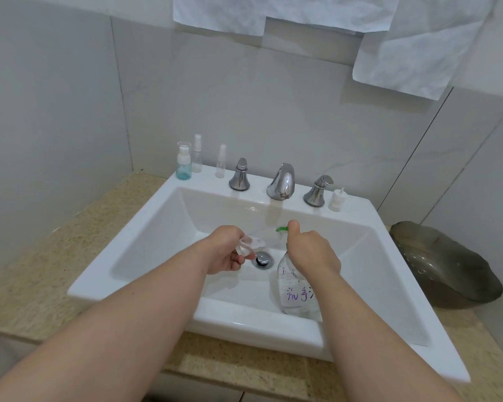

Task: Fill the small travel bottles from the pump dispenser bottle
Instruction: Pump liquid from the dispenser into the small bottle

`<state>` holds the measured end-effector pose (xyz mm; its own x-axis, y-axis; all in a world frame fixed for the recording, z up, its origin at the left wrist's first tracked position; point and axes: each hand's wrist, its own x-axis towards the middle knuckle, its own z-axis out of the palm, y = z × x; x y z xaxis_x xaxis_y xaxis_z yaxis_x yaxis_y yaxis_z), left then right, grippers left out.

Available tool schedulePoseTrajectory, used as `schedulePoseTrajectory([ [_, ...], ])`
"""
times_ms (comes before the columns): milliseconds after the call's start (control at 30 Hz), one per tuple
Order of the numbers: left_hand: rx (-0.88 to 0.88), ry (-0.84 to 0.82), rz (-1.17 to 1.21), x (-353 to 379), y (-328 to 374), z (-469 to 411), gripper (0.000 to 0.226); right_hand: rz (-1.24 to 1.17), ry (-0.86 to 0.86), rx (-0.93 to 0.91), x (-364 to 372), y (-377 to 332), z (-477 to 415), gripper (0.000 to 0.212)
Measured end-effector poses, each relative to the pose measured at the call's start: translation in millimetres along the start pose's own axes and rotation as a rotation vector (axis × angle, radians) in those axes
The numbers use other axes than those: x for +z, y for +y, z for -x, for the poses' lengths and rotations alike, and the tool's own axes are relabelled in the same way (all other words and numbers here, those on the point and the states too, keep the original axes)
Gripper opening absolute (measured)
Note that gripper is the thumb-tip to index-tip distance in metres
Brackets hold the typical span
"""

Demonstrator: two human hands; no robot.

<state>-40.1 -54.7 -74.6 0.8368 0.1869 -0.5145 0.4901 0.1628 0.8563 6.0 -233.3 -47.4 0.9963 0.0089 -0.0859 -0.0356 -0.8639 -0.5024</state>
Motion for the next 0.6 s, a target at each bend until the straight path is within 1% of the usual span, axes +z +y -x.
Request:
schedulePoseTrajectory([
  [100, 0.006, 0.002, 0.006, 0.3, 0.0, -0.1, 0.019, 0.02, 0.007, -0.003, 1.1, -0.1, 0.5, 0.072],
  [167, 0.008, 0.004, 0.011, 0.3, 0.1, 0.4, 0.019, 0.027, 0.009, -0.002, 1.2, -0.3, 0.3, 0.073],
  [400, 0.006, 0.001, 0.007, 0.0, -0.1, -1.2, 0.019, -0.016, 0.002, 0.021, 0.4, -0.7, -1.5, 0.056],
  [600, 0.005, 0.016, -0.001, -0.7, -1.2, -4.2, 0.022, -0.02, -0.009, 0.012, 0.5, -3.0, -2.5, 0.055],
])
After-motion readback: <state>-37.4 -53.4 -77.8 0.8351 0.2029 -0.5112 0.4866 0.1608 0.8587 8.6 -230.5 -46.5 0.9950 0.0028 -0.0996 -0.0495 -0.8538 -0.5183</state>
